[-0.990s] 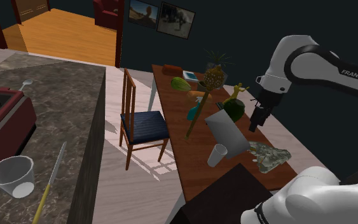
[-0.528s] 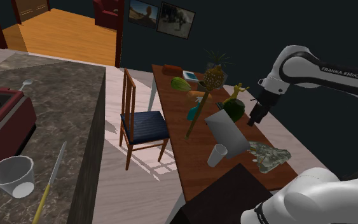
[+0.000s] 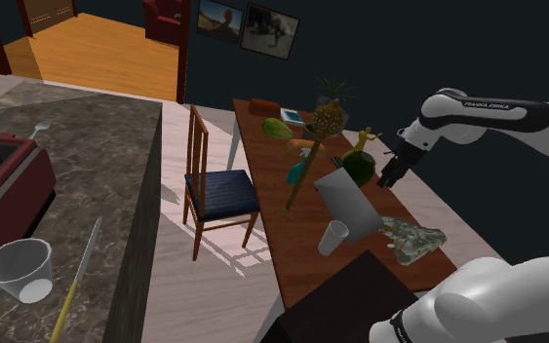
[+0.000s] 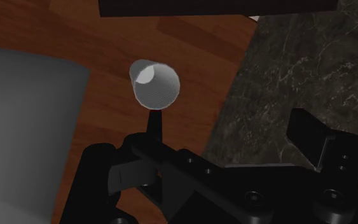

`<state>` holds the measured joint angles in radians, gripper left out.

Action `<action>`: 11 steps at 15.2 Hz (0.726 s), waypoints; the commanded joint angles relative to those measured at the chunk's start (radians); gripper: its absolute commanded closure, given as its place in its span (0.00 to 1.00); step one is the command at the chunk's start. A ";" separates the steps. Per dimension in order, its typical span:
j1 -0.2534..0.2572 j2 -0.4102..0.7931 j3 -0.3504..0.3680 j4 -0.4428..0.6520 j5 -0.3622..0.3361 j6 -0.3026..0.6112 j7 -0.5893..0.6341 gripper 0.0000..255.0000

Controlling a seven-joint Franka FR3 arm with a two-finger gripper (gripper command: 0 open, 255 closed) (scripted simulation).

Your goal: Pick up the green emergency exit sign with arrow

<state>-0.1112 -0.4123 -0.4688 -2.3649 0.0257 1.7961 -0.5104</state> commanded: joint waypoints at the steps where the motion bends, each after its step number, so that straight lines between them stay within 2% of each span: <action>1: 0.003 0.072 -0.058 0.035 0.041 0.030 -0.068 0.00; 4: 0.008 0.198 -0.139 0.098 0.129 0.061 -0.182 0.00; 7: 0.005 0.344 -0.209 0.175 0.250 0.066 -0.310 0.00; 11: -0.047 0.564 -0.254 0.304 0.440 0.025 -0.482 0.00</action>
<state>-0.1419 0.1005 -0.7134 -2.0933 0.4173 1.8360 -0.9481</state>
